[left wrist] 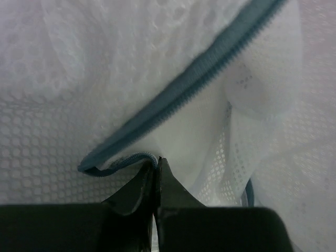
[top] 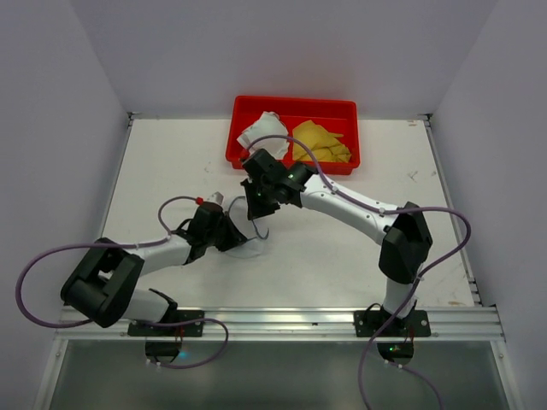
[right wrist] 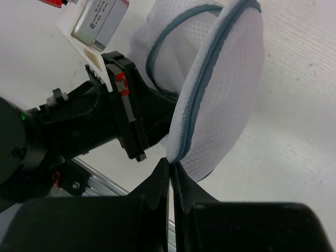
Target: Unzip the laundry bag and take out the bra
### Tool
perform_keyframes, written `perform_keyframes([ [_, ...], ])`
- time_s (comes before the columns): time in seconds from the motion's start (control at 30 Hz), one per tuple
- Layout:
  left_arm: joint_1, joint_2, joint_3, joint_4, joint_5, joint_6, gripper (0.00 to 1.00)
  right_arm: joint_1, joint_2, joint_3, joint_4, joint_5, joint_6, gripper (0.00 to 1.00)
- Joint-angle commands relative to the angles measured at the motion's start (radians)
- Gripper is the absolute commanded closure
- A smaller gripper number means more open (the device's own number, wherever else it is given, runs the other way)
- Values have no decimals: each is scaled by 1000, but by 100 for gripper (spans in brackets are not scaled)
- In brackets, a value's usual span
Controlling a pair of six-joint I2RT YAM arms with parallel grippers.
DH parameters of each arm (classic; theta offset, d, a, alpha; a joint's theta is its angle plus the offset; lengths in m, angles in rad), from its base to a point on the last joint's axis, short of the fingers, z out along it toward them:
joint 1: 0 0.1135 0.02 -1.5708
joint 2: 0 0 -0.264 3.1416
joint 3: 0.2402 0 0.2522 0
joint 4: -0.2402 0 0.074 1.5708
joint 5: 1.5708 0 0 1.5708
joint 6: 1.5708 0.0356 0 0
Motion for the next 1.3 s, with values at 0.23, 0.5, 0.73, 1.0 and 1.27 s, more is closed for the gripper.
perform_keyframes([
  [0.23, 44, -151, -77, 17, -85, 5, 95, 0, 44, -175, 354, -276, -114, 100],
  [0.5, 53, -67, -143, 96, -58, -6, 99, -8, 123, -238, 630, -566, -126, 100],
  [0.73, 61, -65, -191, 151, -34, -13, 99, -81, 153, -281, 870, -710, -14, 100],
  [1.0, 61, -108, -214, 143, -12, 1, 82, -103, 259, -230, 870, -715, 2, 95],
  [1.27, 61, -246, -249, 114, 3, 30, 67, -127, 311, -224, 906, -709, 62, 68],
])
